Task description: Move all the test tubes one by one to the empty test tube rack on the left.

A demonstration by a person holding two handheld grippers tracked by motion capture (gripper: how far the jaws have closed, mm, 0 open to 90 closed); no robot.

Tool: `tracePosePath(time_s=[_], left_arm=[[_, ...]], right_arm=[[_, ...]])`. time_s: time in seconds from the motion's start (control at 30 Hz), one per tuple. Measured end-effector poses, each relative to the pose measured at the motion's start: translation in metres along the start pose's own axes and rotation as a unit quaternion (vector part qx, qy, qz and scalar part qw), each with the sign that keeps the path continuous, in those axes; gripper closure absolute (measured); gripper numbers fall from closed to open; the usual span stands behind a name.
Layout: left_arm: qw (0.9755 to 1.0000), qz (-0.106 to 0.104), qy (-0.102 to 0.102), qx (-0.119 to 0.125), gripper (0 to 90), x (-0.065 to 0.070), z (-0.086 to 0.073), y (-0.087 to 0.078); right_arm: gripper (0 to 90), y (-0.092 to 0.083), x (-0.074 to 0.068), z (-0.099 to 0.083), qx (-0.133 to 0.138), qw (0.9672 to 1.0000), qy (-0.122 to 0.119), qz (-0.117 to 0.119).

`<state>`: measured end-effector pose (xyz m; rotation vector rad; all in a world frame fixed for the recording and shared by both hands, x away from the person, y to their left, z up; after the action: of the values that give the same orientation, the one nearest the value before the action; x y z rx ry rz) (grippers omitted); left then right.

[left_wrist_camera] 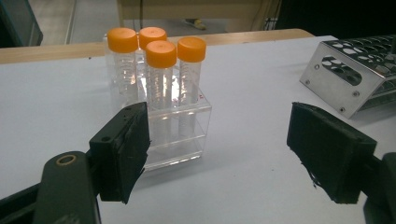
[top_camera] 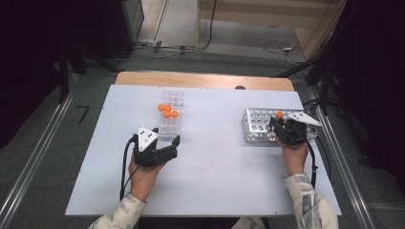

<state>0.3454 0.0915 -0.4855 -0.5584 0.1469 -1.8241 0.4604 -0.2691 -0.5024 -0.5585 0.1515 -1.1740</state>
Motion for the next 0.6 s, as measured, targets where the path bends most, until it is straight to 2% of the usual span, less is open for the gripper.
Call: tracePosePath(time_s=[0.3,0.6], left_arm=[[1.0000,0.000,0.000,0.001,21.4,0.000,0.000,0.000],[1.0000,0.000,0.001,0.001,21.5,0.000,0.000,0.000]], right_arm=[[71.4,-0.011,0.001,0.012,0.018,0.9997,-0.013,-0.013],[71.5,-0.027,0.004,0.027,0.041,0.9989,-0.012,-0.020]])
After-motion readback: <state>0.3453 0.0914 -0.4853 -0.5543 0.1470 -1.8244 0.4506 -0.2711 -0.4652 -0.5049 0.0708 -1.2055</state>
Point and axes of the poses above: each handheld gripper's, and its own axes: y roughly forward along the jaws, z roughly out of its top, x roughly to its right, the point moved 10 cm from there along y, roughly forward along the jaws, and after that the axes turned 12 degrees about -y, right-handed, at the moved point
